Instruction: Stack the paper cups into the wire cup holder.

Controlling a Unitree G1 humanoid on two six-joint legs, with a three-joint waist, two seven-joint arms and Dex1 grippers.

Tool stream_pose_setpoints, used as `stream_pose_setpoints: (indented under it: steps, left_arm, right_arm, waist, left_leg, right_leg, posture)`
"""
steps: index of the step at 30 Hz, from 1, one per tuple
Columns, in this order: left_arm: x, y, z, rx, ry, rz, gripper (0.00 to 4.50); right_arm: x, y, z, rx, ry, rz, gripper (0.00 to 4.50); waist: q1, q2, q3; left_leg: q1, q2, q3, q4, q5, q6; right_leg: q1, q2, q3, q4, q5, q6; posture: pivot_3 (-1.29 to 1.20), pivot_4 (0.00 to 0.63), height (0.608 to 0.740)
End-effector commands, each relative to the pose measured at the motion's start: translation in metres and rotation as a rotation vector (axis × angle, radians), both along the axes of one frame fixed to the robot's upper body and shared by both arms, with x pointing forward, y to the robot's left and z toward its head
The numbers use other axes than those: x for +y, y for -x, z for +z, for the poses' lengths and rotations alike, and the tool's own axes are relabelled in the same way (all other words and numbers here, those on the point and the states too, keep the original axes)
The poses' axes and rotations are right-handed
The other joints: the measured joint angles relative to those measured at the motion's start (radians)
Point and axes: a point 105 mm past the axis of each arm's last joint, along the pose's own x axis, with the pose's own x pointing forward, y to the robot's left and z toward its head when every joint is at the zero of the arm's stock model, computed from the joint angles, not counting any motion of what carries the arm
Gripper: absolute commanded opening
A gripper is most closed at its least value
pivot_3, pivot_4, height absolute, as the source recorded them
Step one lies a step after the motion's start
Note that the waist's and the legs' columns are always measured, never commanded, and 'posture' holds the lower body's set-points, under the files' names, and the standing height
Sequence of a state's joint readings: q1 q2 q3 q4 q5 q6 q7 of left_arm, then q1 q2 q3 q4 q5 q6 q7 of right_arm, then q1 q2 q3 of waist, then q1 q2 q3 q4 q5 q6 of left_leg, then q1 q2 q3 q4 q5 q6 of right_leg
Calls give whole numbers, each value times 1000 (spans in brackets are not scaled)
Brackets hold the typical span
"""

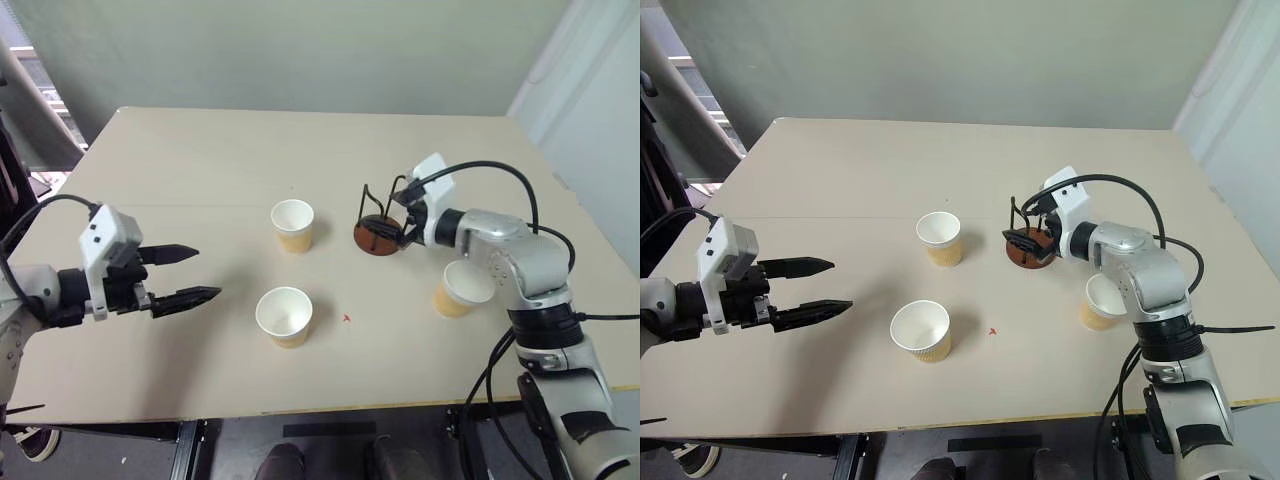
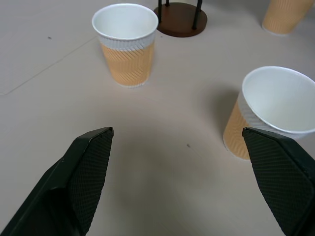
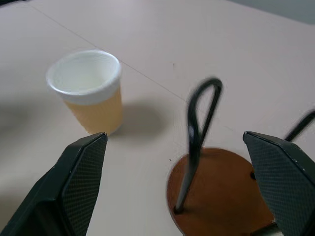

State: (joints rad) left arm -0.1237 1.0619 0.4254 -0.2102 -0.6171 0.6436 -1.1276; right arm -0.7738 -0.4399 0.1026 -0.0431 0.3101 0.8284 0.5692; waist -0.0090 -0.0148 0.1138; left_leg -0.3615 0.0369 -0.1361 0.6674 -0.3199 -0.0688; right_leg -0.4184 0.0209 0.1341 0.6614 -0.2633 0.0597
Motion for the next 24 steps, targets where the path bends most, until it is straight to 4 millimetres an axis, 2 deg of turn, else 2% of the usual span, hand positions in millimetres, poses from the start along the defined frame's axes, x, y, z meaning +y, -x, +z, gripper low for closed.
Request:
stream_pose_setpoints:
  steps: [1,5,10,14,18,21,24]
  left_arm:
    - [-4,1,8,-28,-7,-15,4500]
    - [-4,1,9,-30,-10,-14,4500]
    - [-4,0,9,-32,-14,-11,4500]
    - [-3,0,9,-32,-17,-8,4500]
    - [-2,-1,10,-32,-21,-7,4500]
    - [-2,-1,10,-31,-24,-7,4500]
    - [-1,-1,10,-30,-25,-7,4500]
  right_arm:
    - [0,-1,11,-59,-9,-13,3538]
    - [3,-4,11,-67,-20,-25,2133]
    - [8,-7,11,-76,-32,-30,168]
    - [10,-5,10,-73,-35,-13,48]
    - [11,8,17,-82,-56,109,48]
    - [9,41,26,-104,-35,344,48]
    - [3,76,22,-34,1,534,48]
  waist:
    - [-1,0,0]
    - [-1,0,0]
    - [-1,0,0]
    - [-2,0,0]
    - [-2,0,0]
    - [4,0,0]
    - [6,0,0]
  left_leg:
    - [0,0,0,0,0,0]
    - [0,0,0,-1,0,0]
    - [0,0,0,0,0,0]
    - [0,0,0,0,0,0]
    - [0,0,0,0,0,0]
    - [-2,-1,0,0,0,0]
    - [-3,-1,0,0,0,-1]
  right_leg:
    - [0,0,0,0,0,0]
    - [0,0,0,0,0,0]
    - [0,0,0,0,0,0]
    - [0,0,0,0,0,0]
    - [0,0,0,0,0,0]
    - [0,0,0,-1,0,0]
    - [0,0,0,-3,0,0]
  posture:
    - [0,150,740]
    - [0,150,740]
    - [0,150,740]
    - [0,150,740]
    - [0,150,740]
    - [0,150,740]
    - [0,150,740]
